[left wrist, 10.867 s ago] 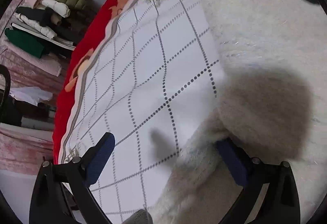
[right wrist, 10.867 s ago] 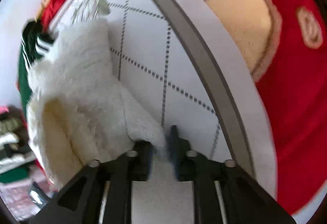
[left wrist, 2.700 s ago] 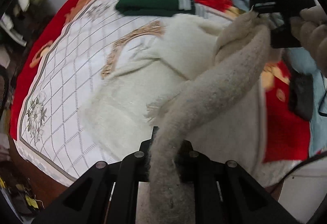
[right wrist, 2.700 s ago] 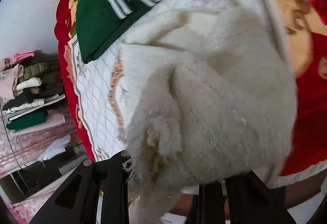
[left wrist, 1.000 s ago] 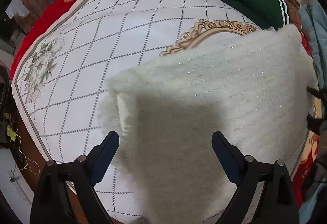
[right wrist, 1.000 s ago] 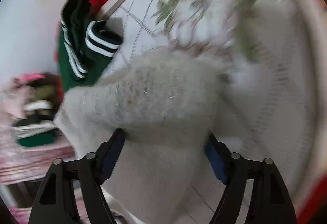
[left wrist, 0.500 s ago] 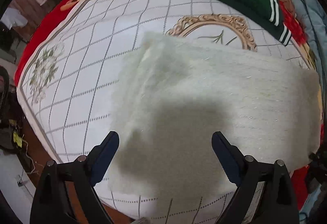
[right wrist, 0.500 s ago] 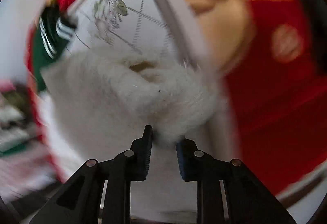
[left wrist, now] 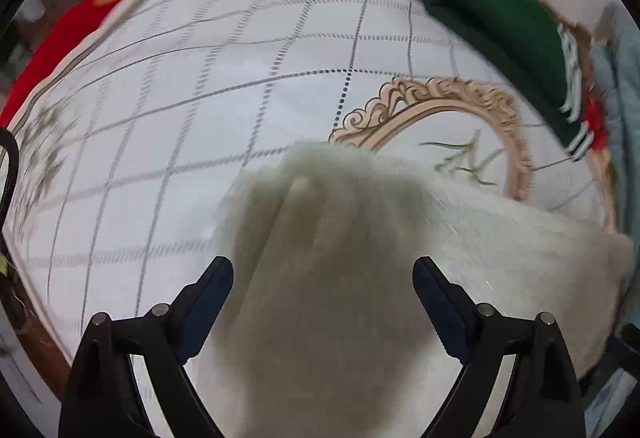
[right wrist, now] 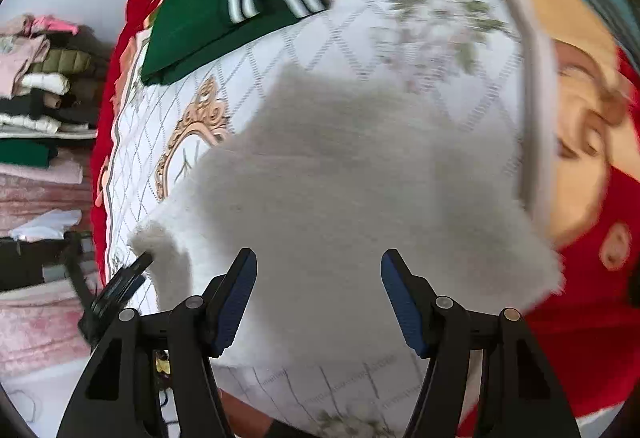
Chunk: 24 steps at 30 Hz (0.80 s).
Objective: Fold large clothes
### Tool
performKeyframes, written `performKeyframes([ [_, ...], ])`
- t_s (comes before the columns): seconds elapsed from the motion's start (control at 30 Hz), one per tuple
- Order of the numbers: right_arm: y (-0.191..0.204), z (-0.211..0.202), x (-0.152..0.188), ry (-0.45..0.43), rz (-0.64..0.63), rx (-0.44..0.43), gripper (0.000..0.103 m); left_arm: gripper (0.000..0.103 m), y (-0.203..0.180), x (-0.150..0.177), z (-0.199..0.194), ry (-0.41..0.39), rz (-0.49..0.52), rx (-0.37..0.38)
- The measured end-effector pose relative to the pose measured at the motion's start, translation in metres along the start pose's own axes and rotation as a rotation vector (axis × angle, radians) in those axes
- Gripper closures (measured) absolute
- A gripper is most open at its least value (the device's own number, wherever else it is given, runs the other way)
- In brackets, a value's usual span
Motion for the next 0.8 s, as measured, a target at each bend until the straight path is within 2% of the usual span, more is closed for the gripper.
performKeyframes([
  [0.03, 0.008, 0.007, -0.003, 0.01, -0.013, -0.002, 0.036, 0.034, -0.003, -0.006, 0.01, 0.003, 0.017, 0.006],
  [0.07, 0.016, 0.015, -0.007, 0.022, -0.019, -0.002, 0.036, 0.065, -0.003, -0.008, 0.014, 0.003, 0.027, -0.011],
  [0.1, 0.025, 0.024, -0.011, 0.039, -0.031, -0.009, 0.036, 0.08, -0.003, -0.009, 0.016, -0.002, 0.041, -0.026],
  [0.13, 0.027, 0.027, -0.011, 0.045, -0.038, -0.006, 0.036, 0.091, -0.004, -0.01, 0.013, -0.016, 0.045, -0.008],
  [0.27, 0.046, 0.032, -0.021, 0.041, -0.075, 0.011, 0.036, 0.093, -0.007, -0.004, -0.044, -0.139, 0.033, 0.025],
  [0.33, 0.051, 0.034, -0.03, 0.029, -0.093, 0.039, 0.036, 0.093, -0.002, 0.002, -0.07, -0.169, -0.015, 0.048],
  [0.4, 0.052, 0.037, -0.039, 0.027, -0.089, 0.056, 0.036, 0.093, 0.006, 0.007, -0.081, -0.165, -0.057, 0.068],
  [0.47, 0.051, 0.04, -0.047, 0.035, -0.053, 0.052, 0.036, 0.093, 0.018, 0.013, -0.078, -0.147, -0.081, 0.06],
  [0.6, 0.044, 0.046, -0.067, 0.014, -0.001, 0.086, 0.037, 0.093, 0.041, 0.026, -0.04, -0.073, -0.137, 0.03],
  [0.7, 0.038, 0.076, -0.081, 0.034, -0.008, 0.148, 0.048, 0.091, 0.052, 0.037, -0.007, -0.02, -0.166, 0.04],
  [0.8, 0.034, 0.115, -0.091, 0.091, -0.004, 0.191, 0.048, 0.089, 0.053, 0.036, -0.002, -0.017, -0.161, 0.051],
])
Point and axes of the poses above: each gripper's, at about its wrist camera, not at the fingertips, and z roughly the way its jaws point, y to its left, x to its underside, the point moved 9 cm from there along z, roughly the way its jaws point, and after that the axes turned 10 degrees about x, right-handed, at the moved point
